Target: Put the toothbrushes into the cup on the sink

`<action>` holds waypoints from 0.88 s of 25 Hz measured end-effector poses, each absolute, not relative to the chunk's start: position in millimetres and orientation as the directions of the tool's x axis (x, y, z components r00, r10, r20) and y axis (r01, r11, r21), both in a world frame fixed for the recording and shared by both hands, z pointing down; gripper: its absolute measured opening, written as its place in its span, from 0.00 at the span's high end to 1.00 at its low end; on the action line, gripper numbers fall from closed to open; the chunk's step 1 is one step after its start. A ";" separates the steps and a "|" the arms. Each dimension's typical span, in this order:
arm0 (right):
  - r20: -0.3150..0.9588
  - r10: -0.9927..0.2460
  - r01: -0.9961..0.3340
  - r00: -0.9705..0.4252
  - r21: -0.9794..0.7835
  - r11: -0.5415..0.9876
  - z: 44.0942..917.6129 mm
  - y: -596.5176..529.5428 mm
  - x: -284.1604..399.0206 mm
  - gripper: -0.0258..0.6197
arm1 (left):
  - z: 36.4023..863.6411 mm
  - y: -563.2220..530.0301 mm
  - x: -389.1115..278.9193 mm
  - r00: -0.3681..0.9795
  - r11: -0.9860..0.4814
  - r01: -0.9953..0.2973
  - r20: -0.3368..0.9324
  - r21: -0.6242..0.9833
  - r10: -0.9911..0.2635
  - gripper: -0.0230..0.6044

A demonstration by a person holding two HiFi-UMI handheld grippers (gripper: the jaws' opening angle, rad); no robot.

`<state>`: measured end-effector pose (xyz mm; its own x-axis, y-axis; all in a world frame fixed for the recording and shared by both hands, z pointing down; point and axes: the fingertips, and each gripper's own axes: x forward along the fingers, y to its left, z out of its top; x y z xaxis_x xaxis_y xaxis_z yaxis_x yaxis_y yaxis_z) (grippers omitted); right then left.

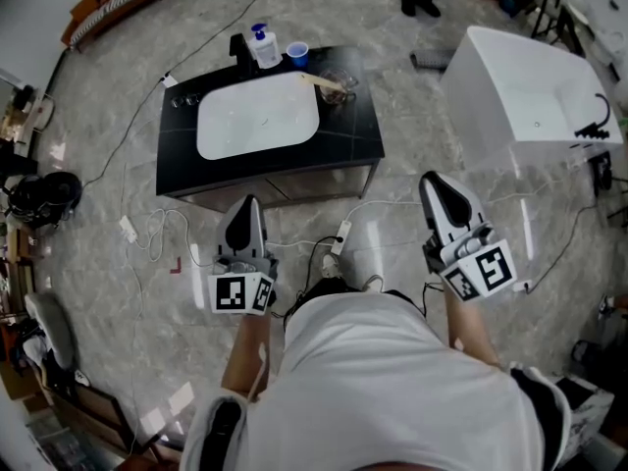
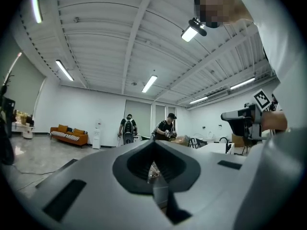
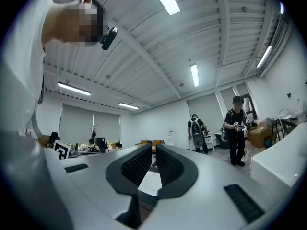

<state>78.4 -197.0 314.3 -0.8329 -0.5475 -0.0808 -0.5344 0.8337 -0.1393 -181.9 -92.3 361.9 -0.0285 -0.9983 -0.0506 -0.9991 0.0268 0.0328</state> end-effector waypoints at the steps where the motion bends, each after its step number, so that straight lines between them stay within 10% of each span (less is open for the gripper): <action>1: -0.079 -0.541 -0.529 -0.837 -0.139 0.838 314.0 -196.2 77.1 0.88 | 360.0 -89.1 -181.9 -0.035 0.034 -0.999 -0.052 0.028 -0.998 0.96; 22: -0.057 -0.499 -0.491 -0.865 -0.115 0.864 325.1 -194.9 75.6 0.88 | 362.2 -70.1 -169.9 -0.078 0.075 -0.996 -0.048 0.047 -0.996 0.96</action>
<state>75.6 -194.9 325.1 -0.8647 -0.4990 -0.0567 -0.4908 0.8636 -0.1149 -169.9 -70.1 362.2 -0.0775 -0.9959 -0.0476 -0.9961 0.0753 0.0465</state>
